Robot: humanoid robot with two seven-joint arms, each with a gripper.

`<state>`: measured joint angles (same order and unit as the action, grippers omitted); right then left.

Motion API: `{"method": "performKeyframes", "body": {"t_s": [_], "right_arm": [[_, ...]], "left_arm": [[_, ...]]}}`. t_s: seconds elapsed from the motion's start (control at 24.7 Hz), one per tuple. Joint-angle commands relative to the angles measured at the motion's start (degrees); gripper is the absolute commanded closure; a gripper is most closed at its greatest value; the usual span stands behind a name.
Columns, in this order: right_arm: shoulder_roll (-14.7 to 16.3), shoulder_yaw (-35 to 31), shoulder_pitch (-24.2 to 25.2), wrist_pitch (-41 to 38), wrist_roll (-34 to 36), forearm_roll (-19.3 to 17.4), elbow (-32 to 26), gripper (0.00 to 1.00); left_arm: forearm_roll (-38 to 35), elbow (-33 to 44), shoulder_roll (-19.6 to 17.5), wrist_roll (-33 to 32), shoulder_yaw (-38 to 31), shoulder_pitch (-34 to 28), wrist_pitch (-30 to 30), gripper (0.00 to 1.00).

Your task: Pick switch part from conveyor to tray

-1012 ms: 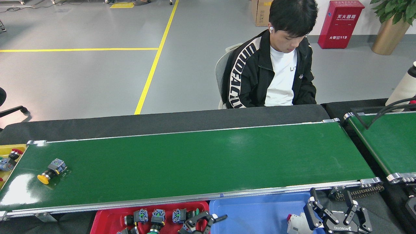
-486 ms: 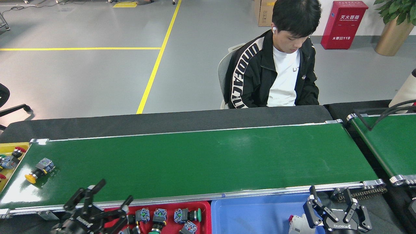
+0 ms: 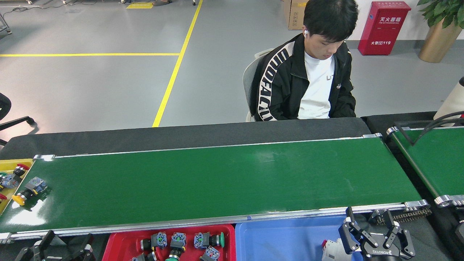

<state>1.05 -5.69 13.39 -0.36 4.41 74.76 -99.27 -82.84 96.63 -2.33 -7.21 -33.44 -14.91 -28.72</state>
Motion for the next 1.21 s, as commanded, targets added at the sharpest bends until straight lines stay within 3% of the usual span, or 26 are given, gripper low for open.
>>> {"method": "performKeyframes", "body": {"t_s": [0.0, 1.17], "right_arm": [[0.4, -0.1, -0.9, 0.1, -0.5, -0.1, -0.8, 0.01], [1.6, -0.5, -0.4, 0.1, 0.2, -0.1, -2.1, 0.01]], "left_arm": [[2.9, -0.6, -1.4, 0.3, -0.7, 0.1, 1.1, 0.02], [3.6, -1.5, -2.9, 0.5, -0.7, 2.2, 1.6, 0.02]]}}
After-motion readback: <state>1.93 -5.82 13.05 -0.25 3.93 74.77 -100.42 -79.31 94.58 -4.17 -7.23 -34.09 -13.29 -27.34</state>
